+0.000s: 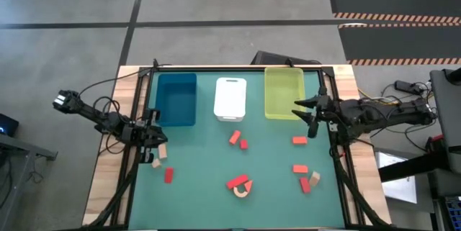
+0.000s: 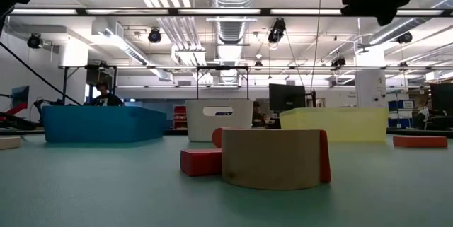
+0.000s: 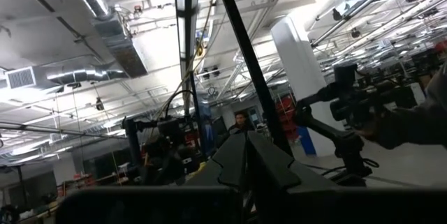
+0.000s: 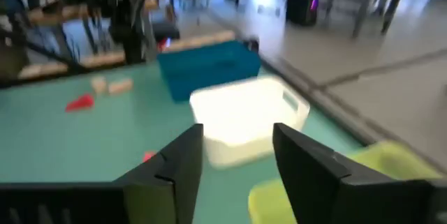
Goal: Sort & place blocks by color
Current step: Put the top right orange block into the white bin
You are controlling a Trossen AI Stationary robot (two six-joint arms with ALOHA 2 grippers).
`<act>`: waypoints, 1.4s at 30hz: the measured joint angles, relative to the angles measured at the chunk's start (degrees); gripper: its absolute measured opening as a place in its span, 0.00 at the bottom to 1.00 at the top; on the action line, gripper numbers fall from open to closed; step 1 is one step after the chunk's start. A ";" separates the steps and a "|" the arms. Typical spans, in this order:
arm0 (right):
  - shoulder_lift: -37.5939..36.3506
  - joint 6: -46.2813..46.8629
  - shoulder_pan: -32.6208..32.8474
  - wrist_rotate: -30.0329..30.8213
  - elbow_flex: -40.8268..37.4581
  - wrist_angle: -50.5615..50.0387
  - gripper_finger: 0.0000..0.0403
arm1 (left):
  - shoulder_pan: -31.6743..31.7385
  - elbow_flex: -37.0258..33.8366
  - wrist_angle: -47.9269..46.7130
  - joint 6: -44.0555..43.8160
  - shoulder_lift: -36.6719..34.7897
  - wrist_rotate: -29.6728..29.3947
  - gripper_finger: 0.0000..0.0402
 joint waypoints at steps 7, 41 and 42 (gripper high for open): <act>5.57 7.58 0.07 -4.66 5.43 -18.20 0.24 | 0.02 0.00 0.00 0.02 -0.09 0.00 0.00; 33.90 12.38 0.07 -21.95 5.89 -32.90 0.39 | 0.02 0.00 0.00 0.12 -0.13 -0.11 0.00; 35.04 12.20 0.07 -21.94 5.89 -32.96 0.40 | 0.02 0.00 0.00 0.11 -0.13 -0.11 0.00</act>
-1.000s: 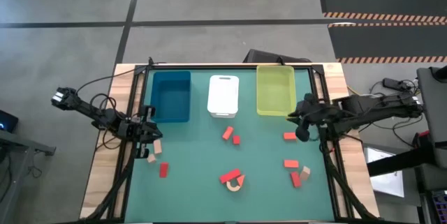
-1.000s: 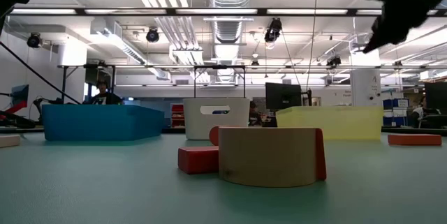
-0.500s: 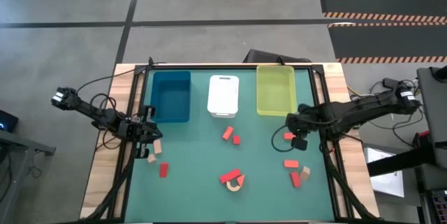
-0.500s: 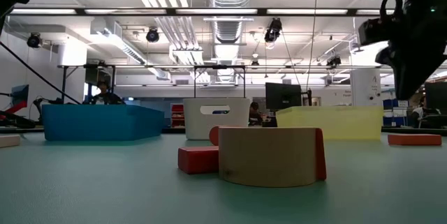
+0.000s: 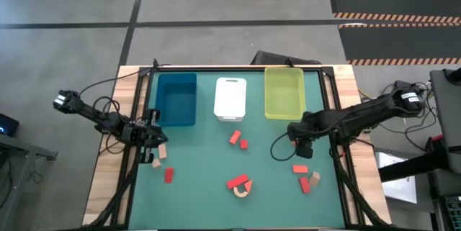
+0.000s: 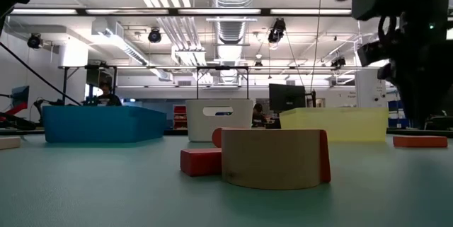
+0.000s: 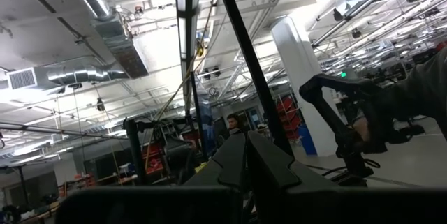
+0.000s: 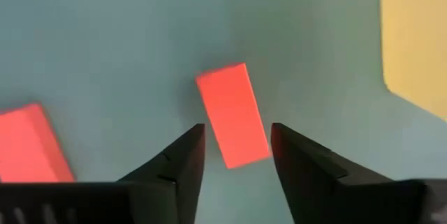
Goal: Sort & place blocks by color
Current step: Put the top right orange block into the white bin
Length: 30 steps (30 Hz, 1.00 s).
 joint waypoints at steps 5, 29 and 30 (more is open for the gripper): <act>5.20 -1.36 0.00 0.01 0.00 0.10 0.48 | 0.00 0.00 0.00 0.02 0.00 -0.02 0.00; 13.21 -7.32 -0.02 0.18 1.90 5.04 0.29 | 0.00 0.00 -0.01 -0.01 0.02 -0.04 0.00; 13.12 -7.12 -0.02 0.21 1.90 5.08 0.29 | 0.00 0.00 -0.04 -0.01 0.03 -0.04 0.00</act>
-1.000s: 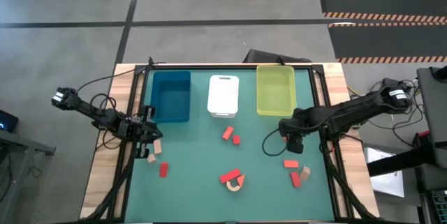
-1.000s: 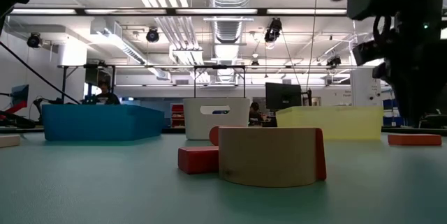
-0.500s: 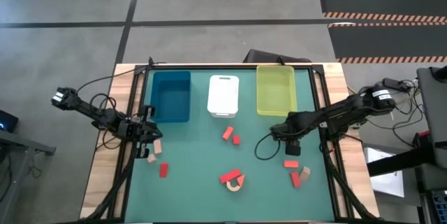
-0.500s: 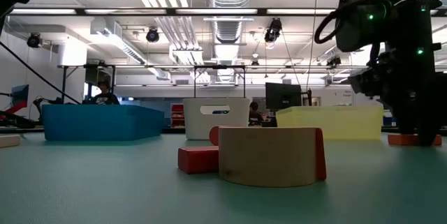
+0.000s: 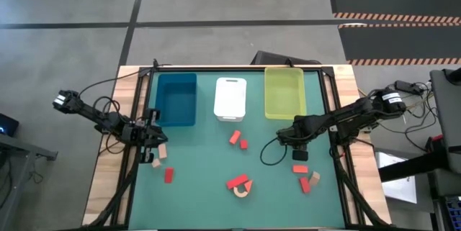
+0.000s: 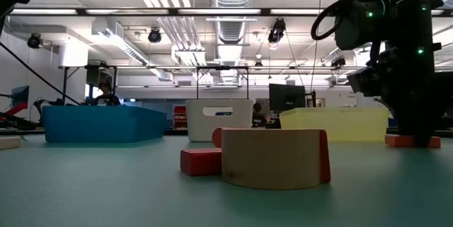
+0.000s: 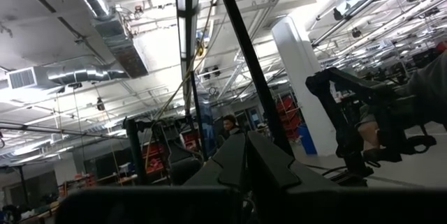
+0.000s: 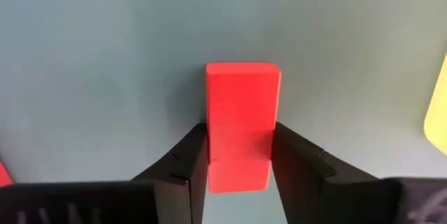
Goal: Sort & place blocks by color
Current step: Put the top right orange block into the white bin
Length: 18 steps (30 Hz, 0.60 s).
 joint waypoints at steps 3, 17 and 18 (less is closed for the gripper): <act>-0.08 0.55 -0.01 -0.01 0.00 0.00 0.29 | 0.00 0.00 0.00 0.00 0.00 0.00 0.00; -4.45 -0.18 -0.02 -1.45 7.96 2.21 0.29 | 0.00 0.00 0.44 0.00 -0.05 0.00 0.00; -4.50 -1.07 -0.02 -1.17 9.09 3.21 0.29 | 0.00 0.00 0.57 0.00 -0.05 0.00 0.00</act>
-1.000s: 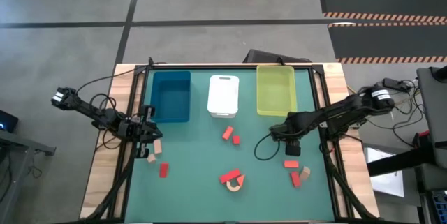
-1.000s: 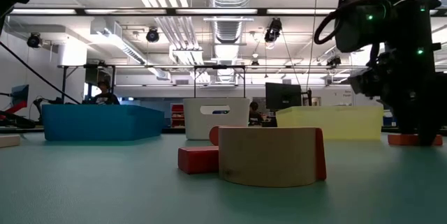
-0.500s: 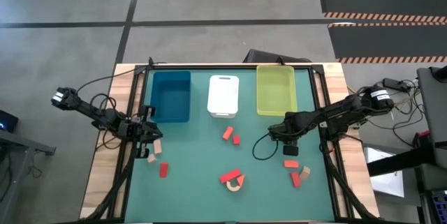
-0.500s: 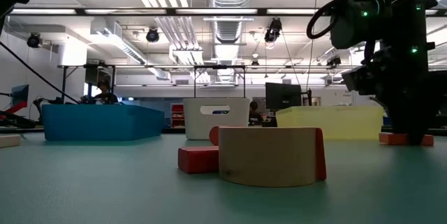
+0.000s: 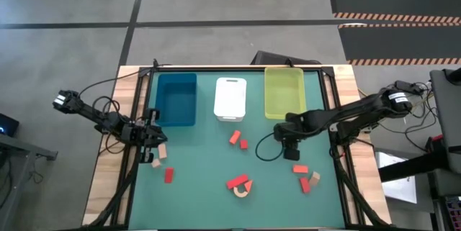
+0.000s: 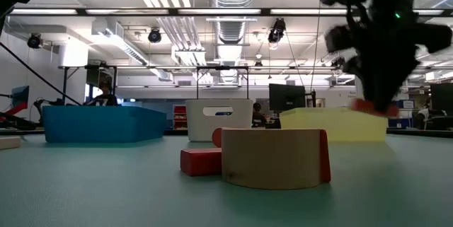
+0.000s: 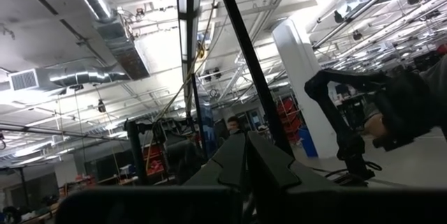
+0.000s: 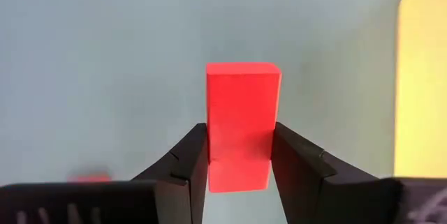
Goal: Sort & place blocks by color
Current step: Put the top right orange block into the white bin
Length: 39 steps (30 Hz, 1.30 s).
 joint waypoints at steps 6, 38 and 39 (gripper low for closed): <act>0.72 -5.61 -0.69 4.73 7.94 4.57 0.29 | 0.00 0.00 1.05 0.00 -0.06 0.00 0.00; 26.85 -21.70 -21.04 2.38 54.24 -4.17 0.29 | 0.02 0.00 13.43 15.56 -0.72 -10.94 0.00; 28.46 -21.66 -21.52 2.37 56.42 -5.83 0.29 | 0.02 0.00 13.46 15.54 -0.74 -11.31 0.00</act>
